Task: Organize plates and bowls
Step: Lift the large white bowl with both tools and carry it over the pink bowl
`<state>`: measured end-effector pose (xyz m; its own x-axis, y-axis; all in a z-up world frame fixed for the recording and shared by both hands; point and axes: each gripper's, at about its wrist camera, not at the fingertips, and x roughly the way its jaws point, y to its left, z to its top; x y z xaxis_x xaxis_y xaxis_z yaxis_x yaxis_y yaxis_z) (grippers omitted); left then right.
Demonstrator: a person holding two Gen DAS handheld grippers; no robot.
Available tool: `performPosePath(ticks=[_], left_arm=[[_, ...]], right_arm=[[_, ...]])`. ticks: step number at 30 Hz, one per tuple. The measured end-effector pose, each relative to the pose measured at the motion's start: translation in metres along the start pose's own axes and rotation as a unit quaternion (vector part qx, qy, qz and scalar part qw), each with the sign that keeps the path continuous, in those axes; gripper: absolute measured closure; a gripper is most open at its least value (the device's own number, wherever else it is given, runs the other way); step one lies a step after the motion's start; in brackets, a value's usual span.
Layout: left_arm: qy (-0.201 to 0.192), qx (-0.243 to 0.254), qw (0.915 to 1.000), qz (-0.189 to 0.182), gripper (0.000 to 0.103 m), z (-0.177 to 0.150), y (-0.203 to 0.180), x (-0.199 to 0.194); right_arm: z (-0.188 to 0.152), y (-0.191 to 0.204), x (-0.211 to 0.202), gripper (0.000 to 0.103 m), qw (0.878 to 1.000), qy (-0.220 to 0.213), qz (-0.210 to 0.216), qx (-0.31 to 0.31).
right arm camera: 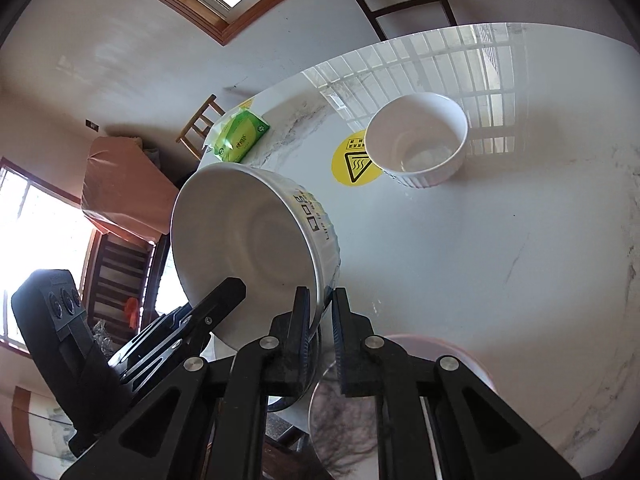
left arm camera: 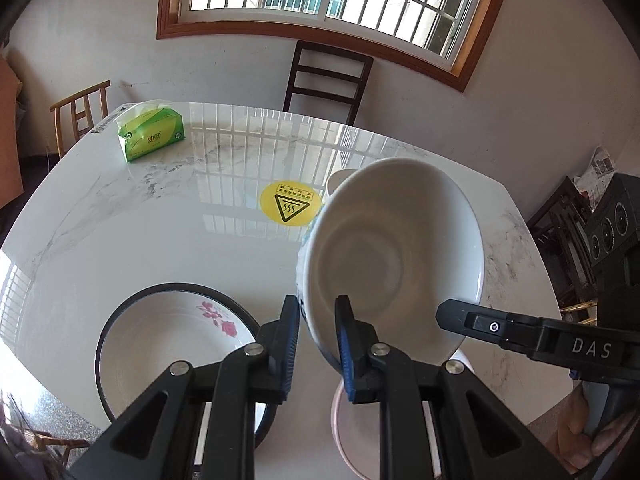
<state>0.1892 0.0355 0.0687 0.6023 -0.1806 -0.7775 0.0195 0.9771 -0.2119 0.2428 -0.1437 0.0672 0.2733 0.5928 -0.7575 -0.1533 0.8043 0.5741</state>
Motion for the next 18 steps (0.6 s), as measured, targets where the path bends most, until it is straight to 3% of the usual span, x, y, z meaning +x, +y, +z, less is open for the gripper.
performPosePath(ticks=[7,18], left_arm=[[0.010,0.022,0.9996,-0.014,0.084,-0.040,-0.033,-0.014],[0.040,0.037,0.9984,-0.013,0.083,-0.081,-0.053,-0.006]], right_arm=[[-0.049,-0.020,-0.038,0.092,1.000,-0.009,0.001,0.006],[-0.092,-0.048,-0.043,0.092,1.000,0.000,-0.002,0.023]])
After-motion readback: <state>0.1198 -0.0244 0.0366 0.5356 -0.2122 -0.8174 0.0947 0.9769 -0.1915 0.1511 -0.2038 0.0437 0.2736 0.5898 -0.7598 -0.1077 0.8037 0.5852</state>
